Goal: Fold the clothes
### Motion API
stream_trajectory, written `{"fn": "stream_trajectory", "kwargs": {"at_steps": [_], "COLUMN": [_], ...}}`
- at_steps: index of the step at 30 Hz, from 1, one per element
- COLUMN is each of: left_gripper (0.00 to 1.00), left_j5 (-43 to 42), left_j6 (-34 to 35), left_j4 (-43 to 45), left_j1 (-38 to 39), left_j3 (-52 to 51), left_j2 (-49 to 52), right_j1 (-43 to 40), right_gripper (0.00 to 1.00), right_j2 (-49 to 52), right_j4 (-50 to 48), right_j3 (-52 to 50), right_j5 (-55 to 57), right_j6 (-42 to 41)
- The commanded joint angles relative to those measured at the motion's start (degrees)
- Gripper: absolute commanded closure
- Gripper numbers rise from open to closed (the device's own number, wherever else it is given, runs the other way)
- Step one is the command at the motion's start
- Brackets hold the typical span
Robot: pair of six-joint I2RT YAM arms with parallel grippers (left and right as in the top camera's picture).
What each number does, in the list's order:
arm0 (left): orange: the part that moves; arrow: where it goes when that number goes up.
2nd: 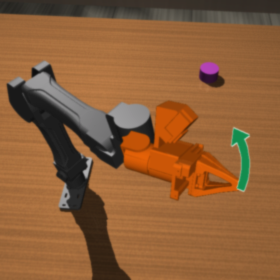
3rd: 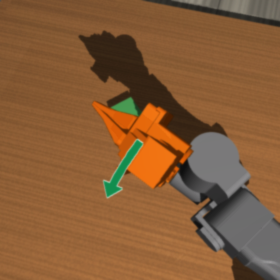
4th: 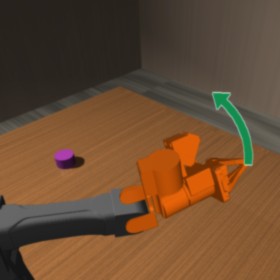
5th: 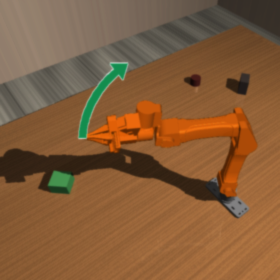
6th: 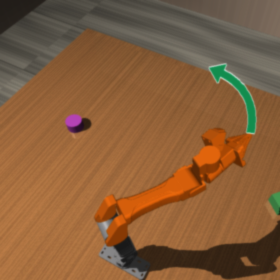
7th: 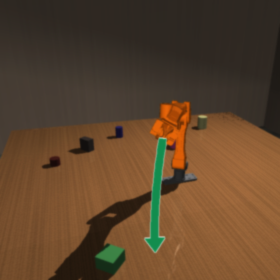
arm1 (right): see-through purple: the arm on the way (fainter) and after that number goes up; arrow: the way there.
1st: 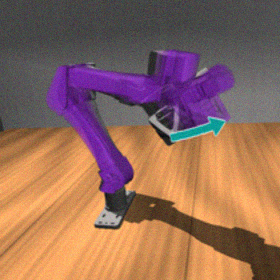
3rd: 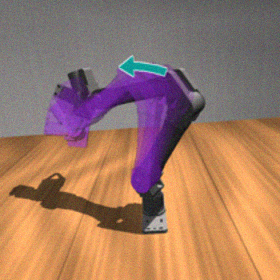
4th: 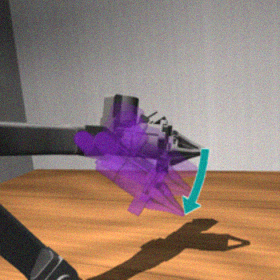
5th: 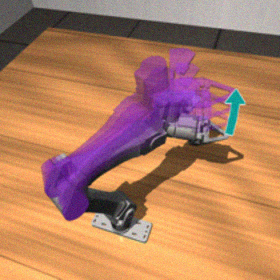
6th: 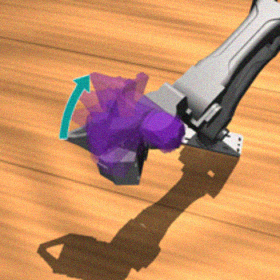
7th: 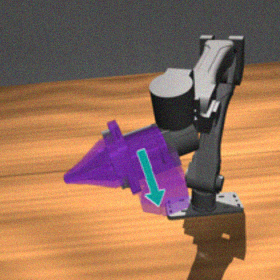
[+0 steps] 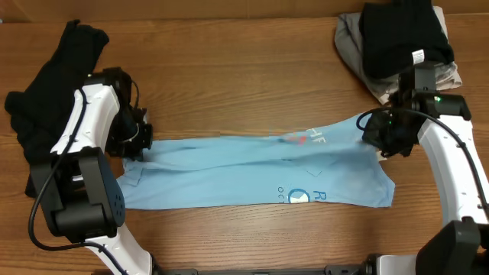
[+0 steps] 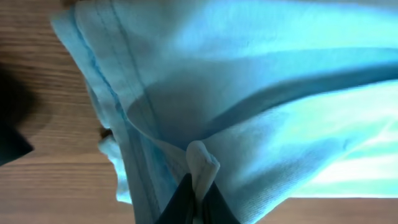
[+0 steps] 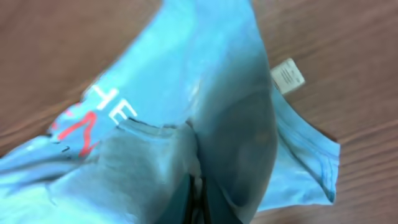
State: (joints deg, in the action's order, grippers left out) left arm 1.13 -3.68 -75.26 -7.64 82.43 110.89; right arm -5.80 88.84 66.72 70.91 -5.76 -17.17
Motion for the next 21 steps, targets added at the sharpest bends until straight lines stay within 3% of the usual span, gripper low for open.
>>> {"fn": "stream_trajectory", "kwargs": {"at_steps": [1,5,9,11,15,17,21], "left_gripper": [0.96,0.96,0.93,0.84,0.72,0.66,0.64], "left_j5": [0.59,0.39,0.39,0.52,0.85,0.81,0.22], "left_j6": [0.68,0.72,0.72,0.7,0.68,0.68,-0.68], "left_j4": [2.4,6.82,8.46,8.66,9.14,9.53,9.9], "left_j1": [-0.31,-0.31,-0.33,-0.31,-0.33,-0.33,-0.35], "left_j3": [-3.37,-7.69,-9.86,-10.16,-10.16,-10.16,-9.09], "left_j2": [0.0,0.0,0.0,0.0,0.0,0.0,0.0], "right_j1": [-0.33,-0.33,-0.35,-0.39,-0.42,-0.57,-2.01], "right_gripper": [0.96,0.95,0.74,0.58,0.37,0.28,0.21], "right_j2": [0.15,0.15,0.22,0.22,0.33,0.55,0.59], "right_j4": [-1.55,-3.74,-5.9,-7.02,-9.4,-10.43,-12.39], "right_j3": [-3.37,-7.06,-10.27,-11.89,-14.82,-15.43,-15.34], "right_j5": [-0.35,-0.31,0.22,2.05,3.54,3.56,2.12], "right_j6": [-0.46,-0.48,-1.07,-2.99,-4.15,-4.15,-4.11]}}
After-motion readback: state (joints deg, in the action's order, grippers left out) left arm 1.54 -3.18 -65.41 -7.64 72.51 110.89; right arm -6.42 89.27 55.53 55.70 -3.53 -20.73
